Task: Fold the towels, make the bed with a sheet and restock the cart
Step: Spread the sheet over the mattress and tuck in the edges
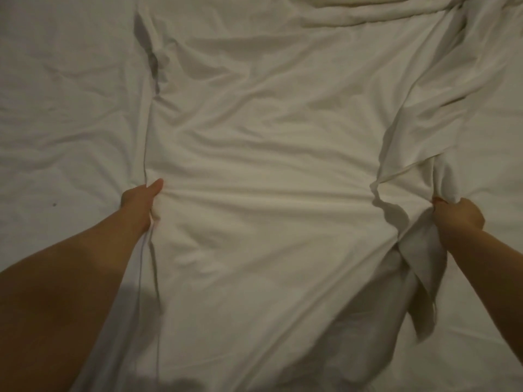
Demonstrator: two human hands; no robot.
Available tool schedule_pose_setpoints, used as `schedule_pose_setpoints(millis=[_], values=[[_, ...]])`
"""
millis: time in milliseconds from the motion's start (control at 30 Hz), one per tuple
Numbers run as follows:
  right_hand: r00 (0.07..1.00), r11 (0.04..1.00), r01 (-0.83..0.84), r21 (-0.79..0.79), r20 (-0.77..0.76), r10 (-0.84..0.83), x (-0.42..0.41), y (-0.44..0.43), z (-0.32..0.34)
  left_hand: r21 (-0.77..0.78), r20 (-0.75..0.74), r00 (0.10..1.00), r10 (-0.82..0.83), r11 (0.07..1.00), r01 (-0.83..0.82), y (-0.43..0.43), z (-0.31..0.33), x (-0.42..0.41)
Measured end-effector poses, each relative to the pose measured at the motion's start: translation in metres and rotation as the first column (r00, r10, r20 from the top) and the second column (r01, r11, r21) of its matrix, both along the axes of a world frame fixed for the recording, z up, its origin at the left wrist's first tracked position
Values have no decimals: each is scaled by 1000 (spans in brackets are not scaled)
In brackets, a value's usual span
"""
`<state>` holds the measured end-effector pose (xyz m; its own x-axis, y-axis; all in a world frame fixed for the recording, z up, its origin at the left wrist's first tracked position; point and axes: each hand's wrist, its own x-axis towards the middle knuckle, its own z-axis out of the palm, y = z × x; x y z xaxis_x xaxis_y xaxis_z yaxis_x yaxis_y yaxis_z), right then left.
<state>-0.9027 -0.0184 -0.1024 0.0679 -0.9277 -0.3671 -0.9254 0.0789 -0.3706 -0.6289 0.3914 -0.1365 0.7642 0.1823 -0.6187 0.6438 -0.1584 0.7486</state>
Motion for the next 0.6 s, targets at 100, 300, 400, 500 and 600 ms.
schedule_pose_setpoints(millis=[100, 300, 400, 500, 600], values=[[999, 998, 41, 40, 34, -42, -6, 11, 4, -86, -41, 998, -44, 996, 40, 7, 5, -2], [993, 992, 98, 82, 62, -103, -19, 59, 9, -314, -177, 967, -181, 942, 119, 25, 12, -17], [988, 985, 125, 117, 75, -135, -29, 90, 11, -351, -237, 936, -261, 921, 168, 35, 15, -34], [983, 979, 141, 146, 96, -155, -44, 120, 9, -370, -286, 904, -317, 907, 200, 45, 17, -52], [984, 978, 131, 163, 100, -149, -58, 149, 9, -391, -296, 876, -380, 885, 252, 53, 19, -68]])
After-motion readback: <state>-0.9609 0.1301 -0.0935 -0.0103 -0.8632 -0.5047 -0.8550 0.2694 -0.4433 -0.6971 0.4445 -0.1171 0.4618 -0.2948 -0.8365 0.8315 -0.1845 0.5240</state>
